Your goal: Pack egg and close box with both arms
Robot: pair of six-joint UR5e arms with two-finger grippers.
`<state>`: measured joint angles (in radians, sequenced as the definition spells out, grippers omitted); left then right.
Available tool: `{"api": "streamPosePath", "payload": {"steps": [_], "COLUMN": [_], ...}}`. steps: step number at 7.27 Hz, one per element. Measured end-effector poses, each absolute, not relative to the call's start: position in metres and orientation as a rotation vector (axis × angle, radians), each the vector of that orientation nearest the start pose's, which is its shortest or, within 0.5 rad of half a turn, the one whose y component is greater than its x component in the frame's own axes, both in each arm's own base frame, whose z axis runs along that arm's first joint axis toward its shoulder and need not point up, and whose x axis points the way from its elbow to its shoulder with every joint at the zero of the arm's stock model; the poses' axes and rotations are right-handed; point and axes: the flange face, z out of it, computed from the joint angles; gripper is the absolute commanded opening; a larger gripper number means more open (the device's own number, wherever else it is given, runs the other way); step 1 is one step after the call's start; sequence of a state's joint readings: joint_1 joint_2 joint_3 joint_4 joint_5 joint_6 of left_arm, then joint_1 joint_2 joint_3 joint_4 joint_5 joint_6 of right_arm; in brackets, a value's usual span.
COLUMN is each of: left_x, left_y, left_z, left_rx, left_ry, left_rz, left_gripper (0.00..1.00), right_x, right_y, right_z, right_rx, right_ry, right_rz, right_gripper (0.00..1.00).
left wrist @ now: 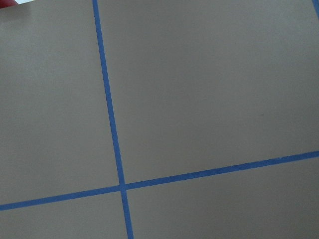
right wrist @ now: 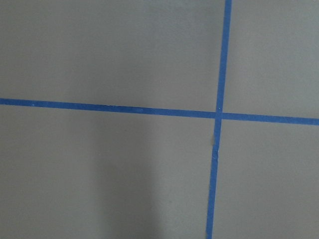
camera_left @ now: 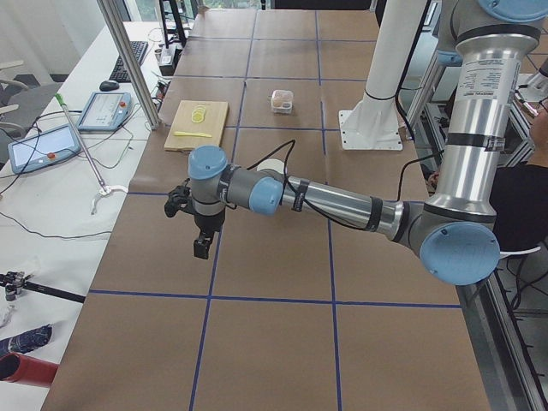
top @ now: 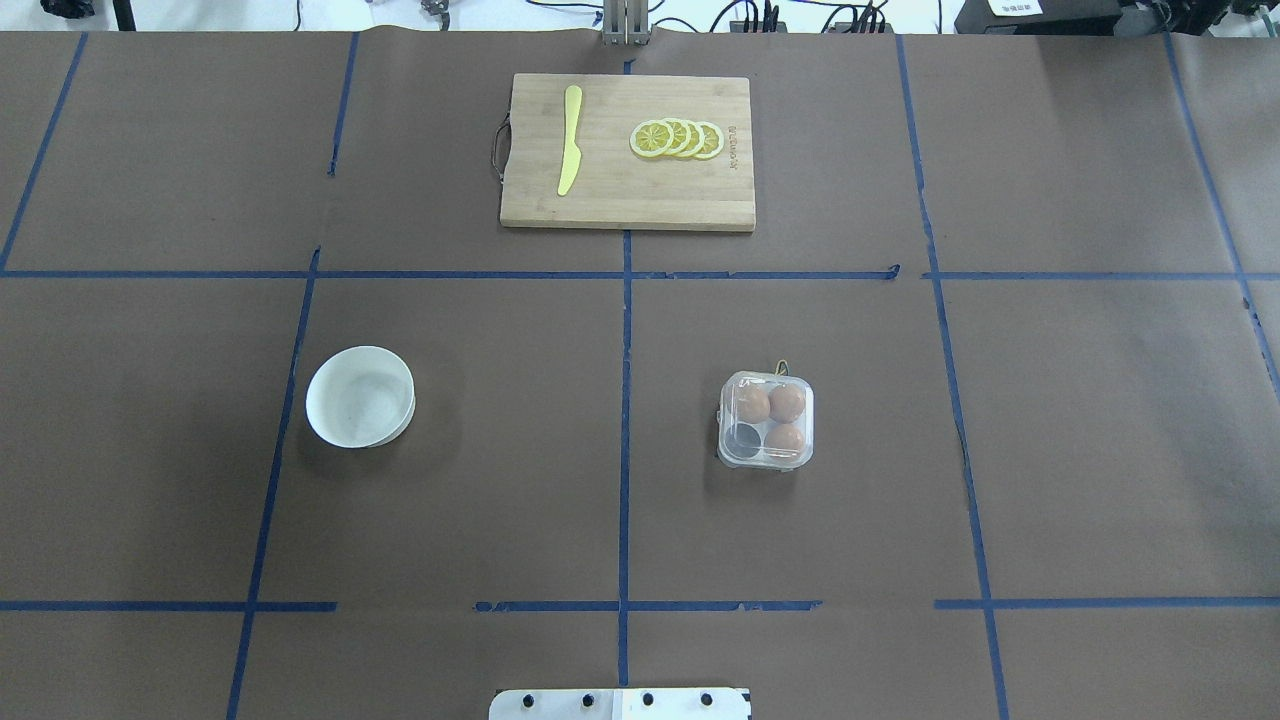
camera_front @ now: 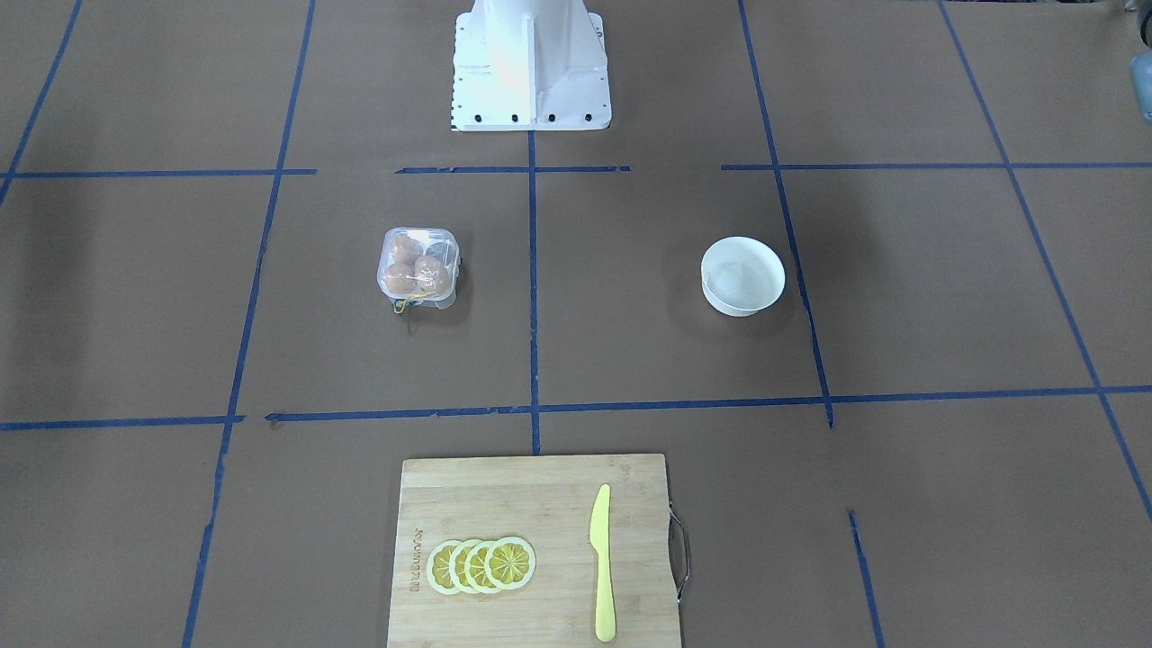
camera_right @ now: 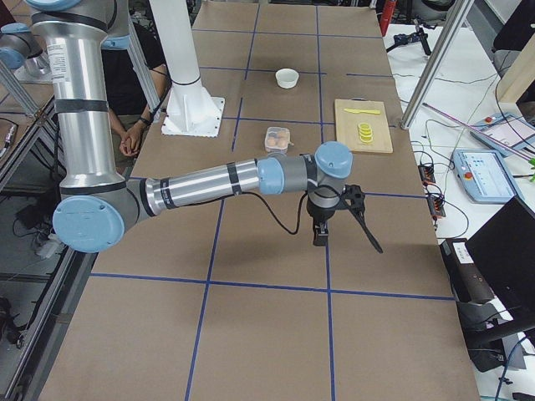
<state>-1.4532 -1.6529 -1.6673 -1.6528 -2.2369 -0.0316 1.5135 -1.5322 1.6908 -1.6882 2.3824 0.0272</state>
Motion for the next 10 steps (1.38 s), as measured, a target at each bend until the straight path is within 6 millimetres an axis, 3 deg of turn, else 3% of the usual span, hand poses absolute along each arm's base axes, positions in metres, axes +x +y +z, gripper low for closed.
{"api": "streamPosePath", "payload": {"steps": [3,5,10], "left_x": [-0.027,-0.028,-0.047], "left_y": [-0.515,-0.493,-0.489], "left_z": [0.623,0.646,0.643], "left_rx": [0.136,0.1,0.113], "left_ry": [0.685,0.713,0.763], "left_rz": [0.193,0.196,0.152], "left_gripper": [1.0,1.0,1.0], "right_x": [0.064,0.08,0.091], "right_y": [-0.494,-0.48,-0.464], "right_z": [0.61,0.623,0.645], "right_rx": [0.006,-0.004,-0.039], "right_ry": [-0.816,-0.818,-0.819], "right_rz": [0.011,0.052,0.093], "right_gripper": [1.0,1.0,1.0]}}
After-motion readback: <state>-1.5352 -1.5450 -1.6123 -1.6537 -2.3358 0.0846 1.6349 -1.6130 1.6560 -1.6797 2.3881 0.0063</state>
